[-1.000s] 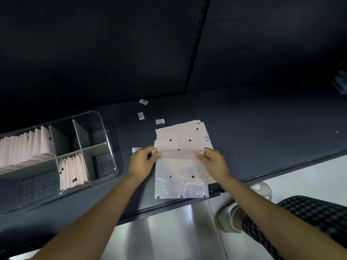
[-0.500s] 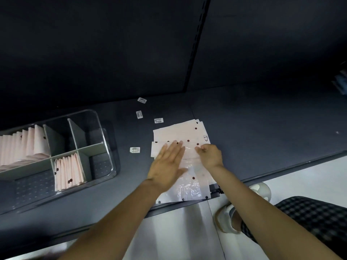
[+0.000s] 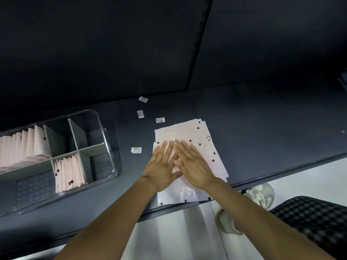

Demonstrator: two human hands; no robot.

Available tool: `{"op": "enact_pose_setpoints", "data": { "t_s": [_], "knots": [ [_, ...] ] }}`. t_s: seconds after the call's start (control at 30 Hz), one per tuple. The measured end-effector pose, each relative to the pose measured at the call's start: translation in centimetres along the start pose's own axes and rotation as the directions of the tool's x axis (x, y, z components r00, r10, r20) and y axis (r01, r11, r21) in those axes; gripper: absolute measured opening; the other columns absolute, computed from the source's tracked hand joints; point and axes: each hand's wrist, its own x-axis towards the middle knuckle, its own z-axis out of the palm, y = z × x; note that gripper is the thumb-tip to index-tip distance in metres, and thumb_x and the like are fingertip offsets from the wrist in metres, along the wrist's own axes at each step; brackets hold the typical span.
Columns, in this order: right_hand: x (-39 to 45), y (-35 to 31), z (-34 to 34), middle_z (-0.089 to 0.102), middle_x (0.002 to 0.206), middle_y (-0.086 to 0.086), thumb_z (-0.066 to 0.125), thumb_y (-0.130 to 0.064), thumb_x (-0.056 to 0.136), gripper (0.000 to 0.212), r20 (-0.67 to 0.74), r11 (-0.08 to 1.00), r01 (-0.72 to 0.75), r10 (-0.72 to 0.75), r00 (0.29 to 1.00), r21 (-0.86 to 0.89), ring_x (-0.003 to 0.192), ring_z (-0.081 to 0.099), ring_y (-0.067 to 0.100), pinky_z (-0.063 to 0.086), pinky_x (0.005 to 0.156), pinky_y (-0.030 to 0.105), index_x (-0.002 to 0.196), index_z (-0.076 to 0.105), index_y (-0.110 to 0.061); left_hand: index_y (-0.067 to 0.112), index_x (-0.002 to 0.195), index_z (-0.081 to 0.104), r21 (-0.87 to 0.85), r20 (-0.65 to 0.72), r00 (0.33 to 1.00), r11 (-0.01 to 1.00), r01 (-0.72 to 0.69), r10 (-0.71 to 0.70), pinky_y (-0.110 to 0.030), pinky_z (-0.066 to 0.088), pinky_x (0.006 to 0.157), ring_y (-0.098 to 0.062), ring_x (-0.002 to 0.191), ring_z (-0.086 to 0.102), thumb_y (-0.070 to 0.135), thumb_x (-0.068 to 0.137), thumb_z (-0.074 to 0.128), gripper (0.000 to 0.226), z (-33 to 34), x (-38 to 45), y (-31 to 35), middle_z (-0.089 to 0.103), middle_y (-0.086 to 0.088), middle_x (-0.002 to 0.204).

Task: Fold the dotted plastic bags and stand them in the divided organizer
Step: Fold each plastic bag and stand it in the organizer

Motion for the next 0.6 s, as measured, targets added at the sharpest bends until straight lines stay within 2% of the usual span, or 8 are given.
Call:
{"op": "enact_pose_setpoints", "data": {
  "t_s": [0.1, 0.23, 0.3, 0.37, 0.4, 0.5, 0.57, 0.6],
  "knots": [
    [-1.0, 2.1, 0.6, -0.023, 0.151, -0.006, 0.013, -0.048, 0.099, 0.063, 0.070, 0.990, -0.020, 0.030, 0.997, -0.140, 0.142, -0.020, 0.009, -0.014, 0.117, 0.028, 0.145, -0.016, -0.016, 0.023, 0.144, -0.026, -0.007, -0.011, 1.000, 1.000, -0.019, 0.019, -0.041, -0.015, 0.116, -0.024, 0.136, -0.035, 0.066, 0.090, 0.006, 0.076, 0.0, 0.0, -0.6, -0.034, -0.005, 0.150],
    [-2.5, 4.4, 0.0, -0.030, 0.148, -0.007, -0.003, -0.056, 0.091, 0.067, 0.100, 0.967, -0.060, 0.087, 0.991, -0.248, 0.138, -0.028, 0.007, -0.016, 0.115, 0.027, 0.142, -0.023, -0.017, 0.024, 0.144, -0.025, 0.008, -0.004, 0.999, 0.999, -0.050, 0.050, -0.038, -0.016, 0.116, -0.021, 0.136, -0.036, 0.065, 0.091, 0.010, 0.076, -0.2, -0.1, -1.2, -0.032, -0.004, 0.151],
    [-2.3, 4.6, -0.2, -0.016, 0.153, -0.001, 0.013, -0.049, 0.099, 0.064, 0.069, 0.958, -0.062, 0.084, 0.994, -0.279, 0.143, -0.014, 0.012, -0.012, 0.116, 0.029, 0.146, -0.010, -0.012, 0.024, 0.145, -0.023, -0.006, -0.005, 0.999, 0.999, -0.053, 0.052, -0.037, -0.016, 0.116, -0.021, 0.136, -0.035, 0.065, 0.091, 0.010, 0.075, -0.4, 0.0, -1.2, -0.031, -0.004, 0.152],
    [-1.8, 4.5, -0.7, 0.017, 0.155, 0.009, 0.042, -0.028, 0.098, 0.059, -0.020, 0.940, -0.024, 0.018, 1.000, -0.340, 0.144, 0.019, 0.019, 0.004, 0.119, 0.035, 0.147, 0.020, -0.005, 0.022, 0.147, -0.018, -0.026, -0.033, 0.999, 0.999, -0.032, 0.031, -0.036, -0.015, 0.116, -0.022, 0.139, -0.030, 0.063, 0.093, 0.011, 0.074, -0.4, -0.1, -1.0, -0.027, -0.005, 0.154],
    [-1.4, 4.3, -1.1, 0.028, 0.152, 0.011, 0.049, -0.016, 0.092, 0.057, -0.041, 0.928, 0.001, -0.017, 0.999, -0.373, 0.141, 0.029, 0.021, 0.011, 0.118, 0.035, 0.144, 0.029, -0.003, 0.020, 0.148, -0.015, -0.039, -0.047, 0.999, 0.999, -0.010, 0.008, -0.035, -0.015, 0.117, -0.022, 0.141, -0.026, 0.061, 0.094, 0.012, 0.073, -0.5, -0.2, -0.7, -0.023, -0.006, 0.155],
    [-0.5, 3.9, -2.5, 0.029, 0.153, 0.007, 0.036, -0.003, 0.091, 0.054, 0.028, 0.943, 0.006, 0.003, 1.000, -0.332, 0.140, 0.029, 0.022, 0.012, 0.118, 0.031, 0.145, 0.032, -0.013, 0.016, 0.150, -0.006, -0.073, -0.064, 0.995, 0.995, 0.068, -0.073, -0.035, -0.008, 0.117, -0.023, 0.146, -0.011, 0.053, 0.098, 0.019, 0.069, -1.4, 0.1, 0.4, -0.009, -0.007, 0.158],
    [0.2, 3.5, -4.0, 0.048, 0.141, 0.006, 0.039, -0.006, 0.090, 0.045, 0.030, 0.963, -0.086, 0.097, 0.995, -0.254, 0.128, 0.045, 0.025, 0.033, 0.109, 0.032, 0.131, 0.051, -0.019, 0.018, 0.150, 0.010, -0.106, -0.095, 0.988, 0.988, 0.116, -0.126, -0.035, 0.007, 0.118, -0.024, 0.145, 0.010, 0.043, 0.101, 0.028, 0.059, -2.6, 0.6, 0.9, 0.013, -0.007, 0.158],
    [0.6, 3.2, -4.9, 0.058, 0.128, 0.007, 0.041, -0.009, 0.090, 0.037, 0.013, 0.973, -0.129, 0.134, 0.991, -0.193, 0.117, 0.053, 0.026, 0.043, 0.098, 0.033, 0.121, 0.059, -0.020, 0.021, 0.147, 0.023, -0.143, -0.129, 0.979, 0.980, 0.138, -0.156, -0.035, 0.020, 0.113, -0.026, 0.140, 0.026, 0.036, 0.101, 0.033, 0.049, -3.3, 0.8, 0.9, 0.031, -0.007, 0.151]
  ]
}}
